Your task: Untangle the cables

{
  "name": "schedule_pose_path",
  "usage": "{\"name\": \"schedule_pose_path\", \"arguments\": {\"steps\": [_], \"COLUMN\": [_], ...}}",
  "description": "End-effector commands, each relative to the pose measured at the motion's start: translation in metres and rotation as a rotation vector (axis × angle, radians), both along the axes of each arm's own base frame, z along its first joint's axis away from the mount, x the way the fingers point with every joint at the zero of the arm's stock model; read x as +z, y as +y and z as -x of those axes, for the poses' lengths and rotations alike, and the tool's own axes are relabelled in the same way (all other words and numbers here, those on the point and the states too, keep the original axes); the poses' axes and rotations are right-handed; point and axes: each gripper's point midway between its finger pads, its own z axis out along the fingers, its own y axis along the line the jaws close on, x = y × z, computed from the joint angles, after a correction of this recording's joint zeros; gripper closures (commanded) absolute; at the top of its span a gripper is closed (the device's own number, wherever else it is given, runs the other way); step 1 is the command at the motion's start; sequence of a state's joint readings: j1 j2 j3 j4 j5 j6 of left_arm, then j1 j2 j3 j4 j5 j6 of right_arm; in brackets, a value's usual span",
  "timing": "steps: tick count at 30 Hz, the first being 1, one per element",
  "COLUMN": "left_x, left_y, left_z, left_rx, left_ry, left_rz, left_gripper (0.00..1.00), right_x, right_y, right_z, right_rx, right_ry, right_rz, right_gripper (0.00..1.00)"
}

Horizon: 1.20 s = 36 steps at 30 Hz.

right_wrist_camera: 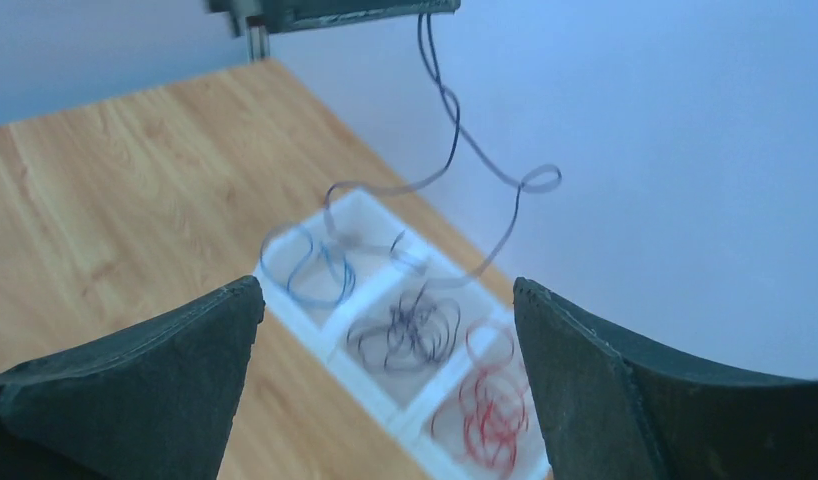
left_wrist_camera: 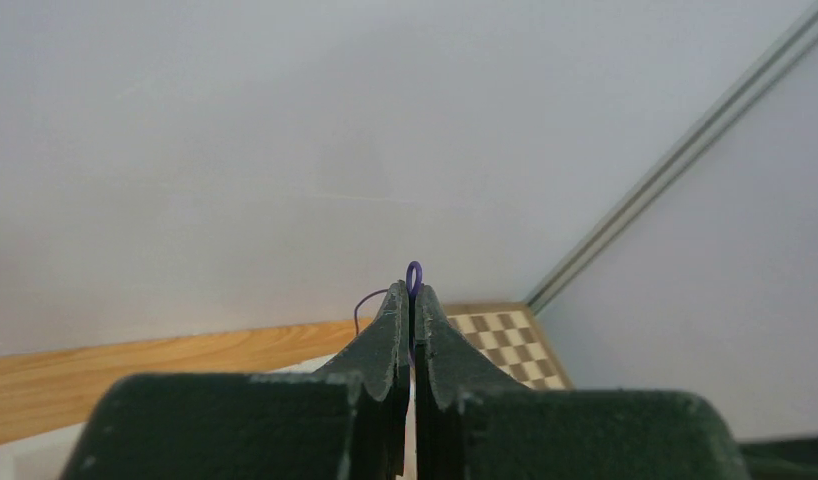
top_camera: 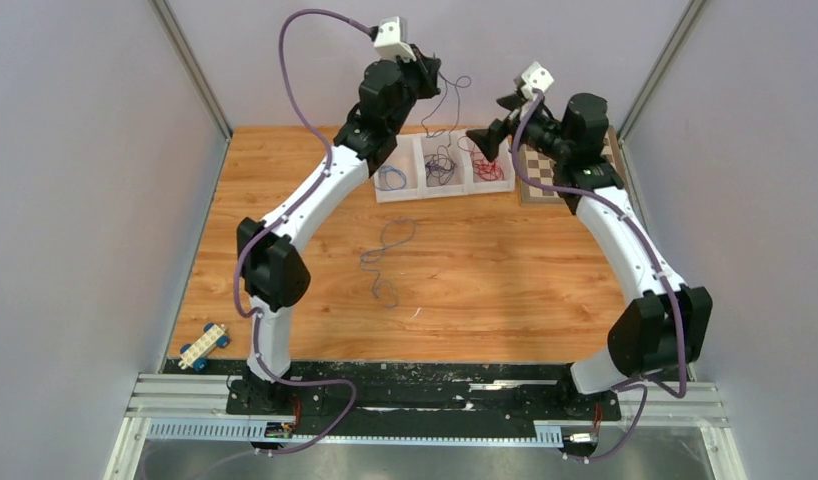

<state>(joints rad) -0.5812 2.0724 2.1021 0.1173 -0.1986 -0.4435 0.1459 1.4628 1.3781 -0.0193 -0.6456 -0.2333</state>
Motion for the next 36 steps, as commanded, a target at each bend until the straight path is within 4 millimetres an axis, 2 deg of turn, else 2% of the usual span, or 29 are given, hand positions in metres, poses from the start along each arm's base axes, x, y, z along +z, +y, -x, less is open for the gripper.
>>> {"name": "schedule_pose_path", "arguments": {"steps": [1,3,7,11,14,16,20,22,26,28,32,34,36], "left_x": [0.080,0.087,0.098,0.105,0.109,0.108,0.103,0.098,0.099,0.102,0.102,0.101,0.099], "left_y": [0.012,0.010,0.008,0.007,0.007,0.010,0.018,0.015,0.002,0.000,0.009,0.013,0.017], "left_z": [0.057,0.070,0.087,0.099,0.107,0.109,0.108,0.111,0.121,0.124,0.118,0.115,0.113], "left_rx": [-0.050,-0.084,-0.133,-0.166,-0.182,-0.174,-0.135,-0.160,-0.250,-0.269,-0.210,-0.179,-0.160], "left_ry": [-0.032,-0.024,0.003,0.013,0.011,0.013,0.014,0.027,0.034,0.029,0.030,0.030,0.034], "left_rz": [0.205,0.237,0.291,0.321,0.329,0.333,0.329,0.328,0.347,0.353,0.353,0.349,0.346], "left_gripper": [1.00,1.00,1.00,1.00,1.00,1.00,1.00,1.00,1.00,1.00,1.00,1.00,1.00], "right_x": [0.081,0.090,0.112,0.117,0.115,0.111,0.099,0.097,0.096,0.090,0.062,0.044,0.029], "right_y": [0.024,0.036,0.057,0.076,0.075,0.074,0.072,0.072,0.070,0.071,0.061,0.056,0.054], "right_z": [-0.034,-0.042,-0.046,-0.045,-0.046,-0.041,-0.015,-0.008,-0.012,-0.016,-0.006,0.011,0.035], "right_rx": [-0.043,-0.052,-0.076,-0.076,-0.115,-0.107,-0.058,-0.045,-0.058,-0.058,-0.027,0.002,0.046], "right_ry": [-0.263,-0.279,-0.375,-0.436,-0.452,-0.443,-0.438,-0.442,-0.459,-0.444,-0.331,-0.243,-0.161], "right_rz": [-0.104,-0.157,-0.213,-0.195,-0.183,-0.170,-0.143,-0.128,-0.095,-0.061,-0.005,-0.011,-0.022], "right_gripper": [0.00,0.00,0.00,0.00,0.03,0.04,0.04,0.04,0.05,0.07,0.09,0.08,0.05]}}
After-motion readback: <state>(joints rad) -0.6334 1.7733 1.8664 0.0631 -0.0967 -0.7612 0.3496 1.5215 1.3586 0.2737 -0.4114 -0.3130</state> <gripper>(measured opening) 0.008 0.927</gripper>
